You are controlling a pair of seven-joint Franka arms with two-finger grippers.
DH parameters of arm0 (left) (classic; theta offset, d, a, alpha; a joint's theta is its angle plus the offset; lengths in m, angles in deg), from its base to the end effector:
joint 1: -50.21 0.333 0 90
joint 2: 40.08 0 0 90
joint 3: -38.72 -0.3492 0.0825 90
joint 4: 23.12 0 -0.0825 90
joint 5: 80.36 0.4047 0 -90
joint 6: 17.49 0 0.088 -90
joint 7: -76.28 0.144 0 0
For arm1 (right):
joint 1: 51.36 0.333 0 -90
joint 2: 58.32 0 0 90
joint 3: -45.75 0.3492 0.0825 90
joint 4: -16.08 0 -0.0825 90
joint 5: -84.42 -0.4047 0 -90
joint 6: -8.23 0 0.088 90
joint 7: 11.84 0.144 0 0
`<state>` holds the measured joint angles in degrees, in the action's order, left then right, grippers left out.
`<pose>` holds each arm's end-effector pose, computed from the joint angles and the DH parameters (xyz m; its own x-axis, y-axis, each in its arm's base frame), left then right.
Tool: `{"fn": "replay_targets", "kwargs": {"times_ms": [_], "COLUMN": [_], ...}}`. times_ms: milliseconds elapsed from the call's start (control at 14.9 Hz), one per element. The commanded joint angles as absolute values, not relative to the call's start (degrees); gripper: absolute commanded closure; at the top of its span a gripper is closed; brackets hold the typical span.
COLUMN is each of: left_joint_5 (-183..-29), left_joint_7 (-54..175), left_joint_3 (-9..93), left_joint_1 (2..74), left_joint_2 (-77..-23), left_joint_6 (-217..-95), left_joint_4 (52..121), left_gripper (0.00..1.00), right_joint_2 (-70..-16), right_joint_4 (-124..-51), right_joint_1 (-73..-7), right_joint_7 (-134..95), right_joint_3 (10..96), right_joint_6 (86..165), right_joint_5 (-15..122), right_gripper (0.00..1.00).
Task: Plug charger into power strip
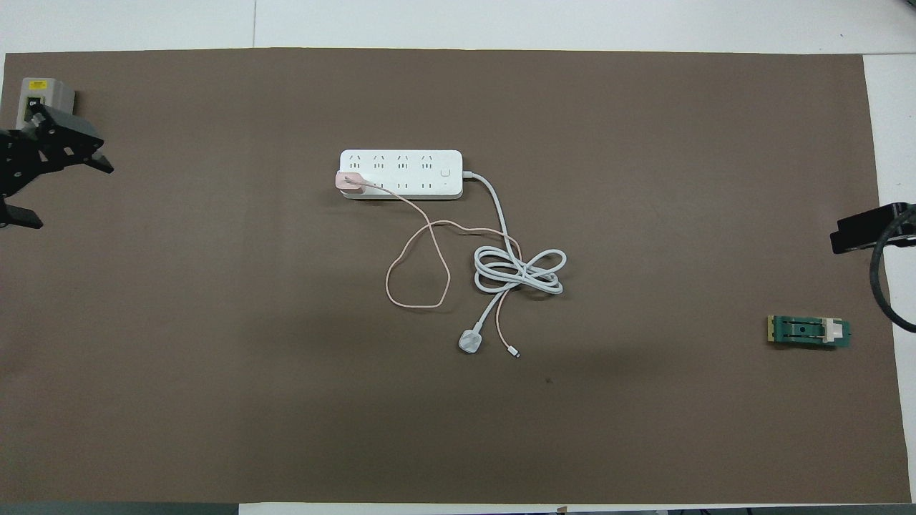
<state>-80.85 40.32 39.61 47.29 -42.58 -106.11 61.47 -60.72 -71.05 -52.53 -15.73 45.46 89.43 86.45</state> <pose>0.5881 -0.0402 0.6396 0.8466 0.5320 0.0162 0.5316 -0.8467 0.0231 0.5419 -0.0194 0.6556 0.9973 0.0370 -0.0637 0.0390 -0.9988 0.0308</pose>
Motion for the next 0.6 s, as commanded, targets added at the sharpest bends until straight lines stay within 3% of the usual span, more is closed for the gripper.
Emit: {"fn": "replay_targets", "kwargs": {"times_ms": [0,536], "left_joint_5": [-81.6,-81.9], "left_joint_7": [54.2,61.3], "left_joint_3": [40.0,40.6], "left_joint_1": [51.3,51.5], "left_joint_2": [-39.3,-37.2], "left_joint_6": [-102.3,-102.4], "left_joint_4": [62.8,64.5], "left_gripper": [0.0,0.0], "right_joint_2": [-61.9,-61.9], "right_joint_4": [-72.5,-72.5], "right_joint_1": [-53.1,-53.1], "right_joint_7": [-15.1,-15.1], "right_joint_3": [46.1,46.1], "right_joint_6": [90.3,90.3], "right_joint_5": [86.4,86.4], "right_gripper": [0.0,0.0]}}
